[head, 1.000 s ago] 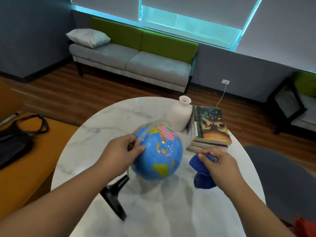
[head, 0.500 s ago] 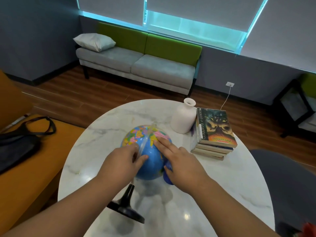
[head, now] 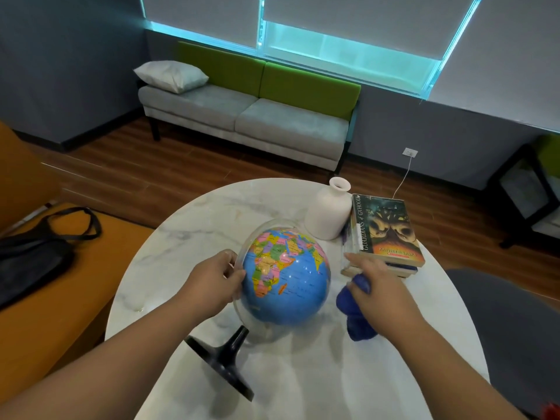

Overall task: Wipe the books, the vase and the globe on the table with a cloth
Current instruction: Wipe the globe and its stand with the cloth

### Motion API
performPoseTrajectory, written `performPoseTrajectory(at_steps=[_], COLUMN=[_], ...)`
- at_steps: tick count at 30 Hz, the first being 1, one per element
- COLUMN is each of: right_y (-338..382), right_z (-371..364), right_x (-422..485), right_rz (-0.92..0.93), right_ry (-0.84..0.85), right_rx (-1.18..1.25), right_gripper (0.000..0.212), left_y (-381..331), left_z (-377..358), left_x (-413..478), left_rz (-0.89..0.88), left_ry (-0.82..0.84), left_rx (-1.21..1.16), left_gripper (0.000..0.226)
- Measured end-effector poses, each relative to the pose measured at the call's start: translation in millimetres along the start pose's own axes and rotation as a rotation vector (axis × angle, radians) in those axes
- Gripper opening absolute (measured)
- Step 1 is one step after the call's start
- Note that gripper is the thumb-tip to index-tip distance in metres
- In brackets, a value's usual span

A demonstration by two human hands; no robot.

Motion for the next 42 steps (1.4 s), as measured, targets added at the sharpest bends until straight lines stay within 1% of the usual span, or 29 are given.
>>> performPoseTrajectory(at_steps=[3,5,7,8,9,10,12,14,16,18,20,23,25,26,27,29,31,35,37,39,40,41,42], right_y=[5,12,20,25,31,38,55,75,89,103,112,109,102,101,100,103,107,112,101,78,66,59,58], right_z=[25,34,35,32,25,15,-7,-17,-18,-27,-47,-87,-102,-102,-100,-91,-74,-35,-17,-7,-7,-9,-12], right_x=[13,20,27,31,34,36,32,19,3,-17,-44,-83,-96,-97,-95,-86,-70,-22,11,46,58,64,66], right_rz=[-0.067,-0.098,-0.140,-0.143,-0.133,-0.115,-0.024,0.101,0.222,0.419,0.665,0.972,1.073,1.088,1.093,1.070,0.979,0.690,0.490,0.219,0.089,0.002,-0.018], right_ry=[-0.187,-0.268,-0.303,-0.302,-0.281,-0.242,-0.198,-0.239,-0.290,-0.308,-0.285,-0.251,-0.229,-0.245,-0.252,-0.280,-0.312,-0.296,-0.302,-0.276,-0.240,-0.202,-0.179], right_rx=[0.187,0.347,0.519,0.560,0.551,0.503,0.333,0.270,0.294,0.252,0.116,-0.197,-0.384,-0.441,-0.470,-0.472,-0.409,-0.096,0.054,0.152,0.166,0.144,0.093], right_gripper=[0.029,0.016,0.009,0.008,0.007,0.009,0.031,0.049,0.055,0.053,0.049,0.025,0.036,0.037,0.032,0.023,0.022,0.028,0.030,0.026,0.024,0.023,0.023], left_y=[-9,-16,-22,-24,-26,-28,-29,-28,-27,-25,-24,-24,-26,-27,-28,-26,-26,-28,-30,-34,-37,-39,-40], left_z=[-8,-15,-21,-23,-24,-25,-26,-25,-23,-22,-21,-23,-26,-27,-27,-27,-27,-29,-33,-37,-38,-39,-39], left_x=[-1,-2,-2,-2,-1,-1,-1,-1,0,1,0,1,1,1,1,3,4,1,-1,-4,-5,-7,-7], left_rz=[-0.016,-0.013,-0.025,-0.035,-0.044,-0.048,-0.050,-0.048,-0.047,-0.057,-0.061,-0.054,-0.050,-0.046,-0.041,-0.015,0.000,-0.018,-0.042,-0.095,-0.120,-0.137,-0.147], left_ry=[0.025,0.063,0.089,0.089,0.083,0.078,0.074,0.075,0.080,0.087,0.094,0.124,0.155,0.164,0.165,0.169,0.179,0.176,0.187,0.185,0.176,0.164,0.149], left_rx=[-0.016,-0.068,-0.085,-0.069,-0.055,-0.045,-0.035,-0.033,-0.045,-0.053,-0.059,-0.099,-0.133,-0.142,-0.151,-0.171,-0.189,-0.182,-0.123,-0.015,0.030,0.061,0.082], left_gripper=[0.015,0.018,0.019,0.019,0.019,0.019,0.019,0.018,0.019,0.018,0.019,0.017,0.009,0.008,0.009,0.011,0.011,0.007,0.014,0.017,0.015,0.014,0.014])
Point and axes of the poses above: each hand's wrist, its own x-axis towards the middle knuckle, its own z-axis out of the back of the hand, y = z × x, the point moved 9 cm from there along x, towards the middle knuckle, and after that the axes turned 3 degrees about -y, right-handed, at the moved point
